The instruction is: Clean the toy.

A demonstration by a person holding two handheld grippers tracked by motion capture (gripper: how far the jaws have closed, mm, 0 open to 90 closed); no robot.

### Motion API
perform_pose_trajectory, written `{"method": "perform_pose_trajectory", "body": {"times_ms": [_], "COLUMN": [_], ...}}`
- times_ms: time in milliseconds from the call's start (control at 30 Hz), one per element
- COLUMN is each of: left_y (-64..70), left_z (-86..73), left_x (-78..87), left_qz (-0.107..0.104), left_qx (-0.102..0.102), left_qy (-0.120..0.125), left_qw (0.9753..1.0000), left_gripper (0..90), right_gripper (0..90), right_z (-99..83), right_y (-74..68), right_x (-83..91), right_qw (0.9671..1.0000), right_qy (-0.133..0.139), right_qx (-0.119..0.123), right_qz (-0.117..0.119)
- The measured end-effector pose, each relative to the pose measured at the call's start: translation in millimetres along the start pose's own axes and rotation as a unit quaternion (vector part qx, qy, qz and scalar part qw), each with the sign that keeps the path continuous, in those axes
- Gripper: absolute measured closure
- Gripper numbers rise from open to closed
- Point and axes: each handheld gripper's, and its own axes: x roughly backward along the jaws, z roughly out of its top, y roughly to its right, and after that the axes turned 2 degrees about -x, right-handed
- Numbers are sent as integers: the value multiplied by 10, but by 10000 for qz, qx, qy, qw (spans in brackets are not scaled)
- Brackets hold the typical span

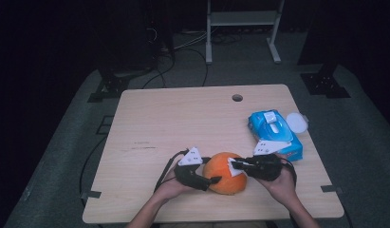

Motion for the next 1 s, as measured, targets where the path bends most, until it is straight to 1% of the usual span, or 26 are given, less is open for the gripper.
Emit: {"method": "perform_pose_trajectory", "body": {"times_ms": [67,100,167,200,233,267,300,333,400,467,500,533,567,600,667,700,767,833,867,900,967,1000], "left_y": [16,0,-48,-67,-86,-99,-105,-103,-88,-70,-56,-42,-27,-15,-14,-15,-8,16,33,38,20,5], "left_z": [8,-1,-23,-34,-47,-65,-79,-95,-95,-82,-76,-64,-49,-32,-6,10,56,85,88,84,58,44], "left_x": [22,36,55,53,43,22,3,-33,-49,-39,-30,-24,-21,-11,21,38,76,75,60,52,48,46], "left_qz": [-72,-109,-173,-153,-129,-163,-220,-280,-254,-193,-175,-125,-96,-68,-31,-38,-27,-9,-6,-1,-43,-57], "left_qx": [-100,-68,36,99,141,215,285,326,252,212,198,181,164,128,145,149,138,106,72,63,86,121], "left_qy": [-33,-13,41,44,10,-4,-29,-83,-92,-101,-90,-103,-86,-95,-33,34,121,124,90,65,56,72], "left_qw": [9999,9999,9998,9998,9998,9996,9993,9990,9993,9995,9996,9997,9998,9998,9999,9999,9998,9999,9999,10000,9999,9999], "left_gripper": [235,223,185,145,114,90,87,88,103,162,201,228,249,264,301,313,321,320,314,299,262,228], "right_gripper": [804,804,804,804,804,804,804,804,804,805,805,805,805,804,804,804,804,804,804,804,805,805], "right_z": [36,46,32,14,2,-7,-12,-13,-7,26,36,51,66,81,102,105,100,96,97,98,92,87], "right_y": [-61,-74,-53,-27,-6,14,31,36,15,-62,-84,-113,-143,-172,-196,-179,-121,-86,-93,-117,-128,-120], "right_x": [-13,-23,-32,-37,-34,-25,-17,-12,-17,-33,-40,-44,-51,-62,-57,-39,17,62,66,56,34,24], "right_qw": [9999,9999,9998,9998,9998,9998,9999,9999,9999,9999,9998,9997,9996,9994,9992,9993,9996,9997,9996,9997,9996,9996], "right_qy": [18,-16,-44,-57,-57,-50,-32,-33,-36,-36,-10,22,46,46,35,62,123,193,207,144,65,41], "right_qx": [90,142,99,57,39,13,-11,-37,-7,142,184,184,200,264,369,365,241,137,153,201,265,251], "right_qz": [68,89,155,186,176,168,161,160,139,58,77,151,208,212,132,110,108,98,90,57,62,95]}}
